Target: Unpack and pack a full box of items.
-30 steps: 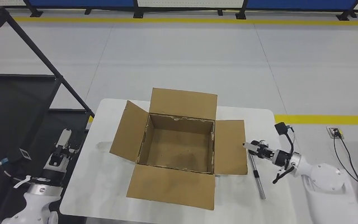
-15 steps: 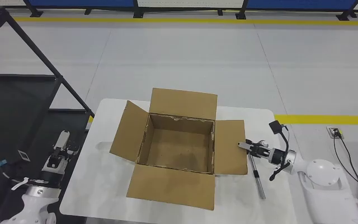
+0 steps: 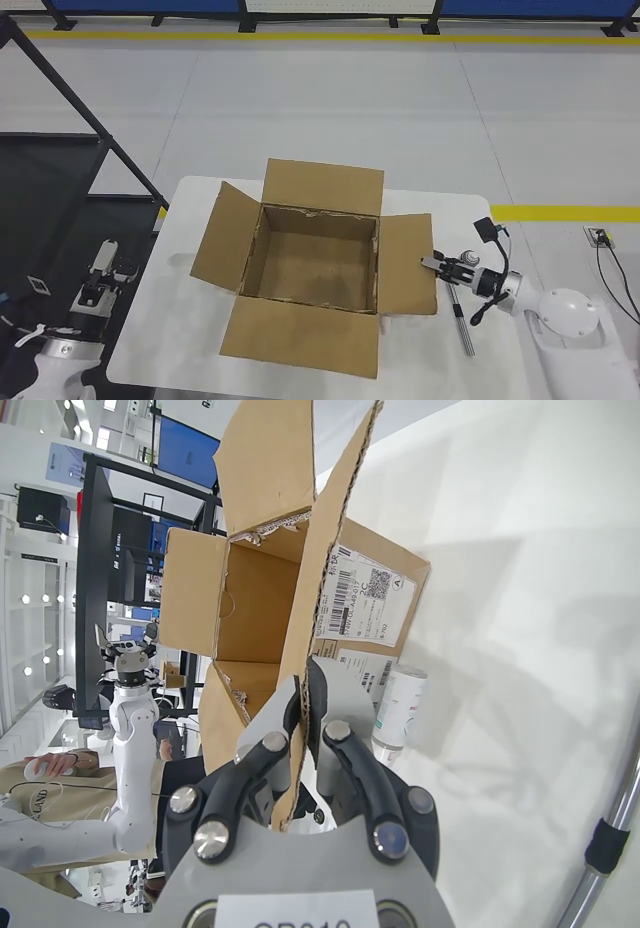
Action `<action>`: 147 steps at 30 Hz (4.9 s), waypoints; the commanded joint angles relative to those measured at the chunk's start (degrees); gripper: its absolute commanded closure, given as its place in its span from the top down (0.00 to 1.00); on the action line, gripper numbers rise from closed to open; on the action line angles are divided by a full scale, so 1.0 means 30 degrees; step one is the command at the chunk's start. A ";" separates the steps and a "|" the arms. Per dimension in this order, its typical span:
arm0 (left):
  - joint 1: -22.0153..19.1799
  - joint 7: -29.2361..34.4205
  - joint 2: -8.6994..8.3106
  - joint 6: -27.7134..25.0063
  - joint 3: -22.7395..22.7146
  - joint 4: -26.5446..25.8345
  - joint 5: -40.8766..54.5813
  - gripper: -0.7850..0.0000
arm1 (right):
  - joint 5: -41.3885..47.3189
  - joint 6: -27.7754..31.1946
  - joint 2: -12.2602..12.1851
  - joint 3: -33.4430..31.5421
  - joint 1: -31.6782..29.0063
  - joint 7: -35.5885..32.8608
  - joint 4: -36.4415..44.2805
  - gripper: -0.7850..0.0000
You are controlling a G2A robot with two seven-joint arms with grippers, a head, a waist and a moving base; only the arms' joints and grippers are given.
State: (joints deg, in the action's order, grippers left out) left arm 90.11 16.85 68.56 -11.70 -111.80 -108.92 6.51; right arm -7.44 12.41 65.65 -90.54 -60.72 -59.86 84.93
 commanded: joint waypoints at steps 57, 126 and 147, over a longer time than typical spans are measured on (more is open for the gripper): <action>0.1119 0.5650 -0.0538 -0.3410 0.0929 0.0499 -0.2883 1.00 | -0.2193 0.6468 -0.1344 -0.2632 -0.5853 0.1187 0.4545 1.00; 0.0738 0.3674 -0.0876 -0.2727 0.1905 0.0577 -0.3510 1.00 | -1.7692 -0.2005 -0.1229 0.2924 -0.2481 0.2551 0.0574 0.42; 0.0917 0.3453 -0.0998 -0.3013 0.1600 0.0683 -0.3055 1.00 | -1.8194 -0.2823 -0.1173 0.3406 -0.2014 0.2308 0.0412 0.00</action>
State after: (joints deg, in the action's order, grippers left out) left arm 92.82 27.23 65.58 -20.72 -106.96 -106.89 -2.66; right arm -62.07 4.17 62.15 -80.10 -66.70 -53.24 85.87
